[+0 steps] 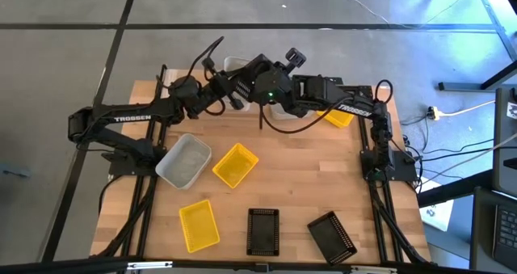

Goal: Stack baskets on shelf by color
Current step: Put the top black bin on the shelf

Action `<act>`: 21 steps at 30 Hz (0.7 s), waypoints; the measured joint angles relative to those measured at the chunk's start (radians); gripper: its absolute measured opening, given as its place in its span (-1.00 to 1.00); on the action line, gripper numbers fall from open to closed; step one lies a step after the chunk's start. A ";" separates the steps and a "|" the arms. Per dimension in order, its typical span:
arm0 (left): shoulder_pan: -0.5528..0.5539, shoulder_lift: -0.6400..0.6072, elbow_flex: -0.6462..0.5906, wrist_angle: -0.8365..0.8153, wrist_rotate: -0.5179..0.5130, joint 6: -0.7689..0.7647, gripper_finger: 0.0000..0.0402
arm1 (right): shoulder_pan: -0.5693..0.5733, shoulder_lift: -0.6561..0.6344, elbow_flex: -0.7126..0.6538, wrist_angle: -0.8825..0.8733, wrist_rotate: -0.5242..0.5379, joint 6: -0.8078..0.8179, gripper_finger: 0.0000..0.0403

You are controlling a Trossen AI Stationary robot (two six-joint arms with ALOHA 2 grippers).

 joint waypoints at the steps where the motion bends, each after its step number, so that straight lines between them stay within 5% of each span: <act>1: -0.002 0.000 0.000 -0.004 -0.003 0.000 -0.99 | -0.002 -0.001 0.000 0.000 -0.022 -0.001 -0.93; 12: -0.014 -0.020 0.000 -0.020 -0.146 0.023 -1.00 | -0.001 -0.002 0.002 0.020 -0.079 -0.059 -0.58; 21: 0.002 -0.086 -0.001 -0.140 -0.328 0.021 -1.00 | 0.012 -0.002 0.002 0.101 -0.080 -0.238 -0.55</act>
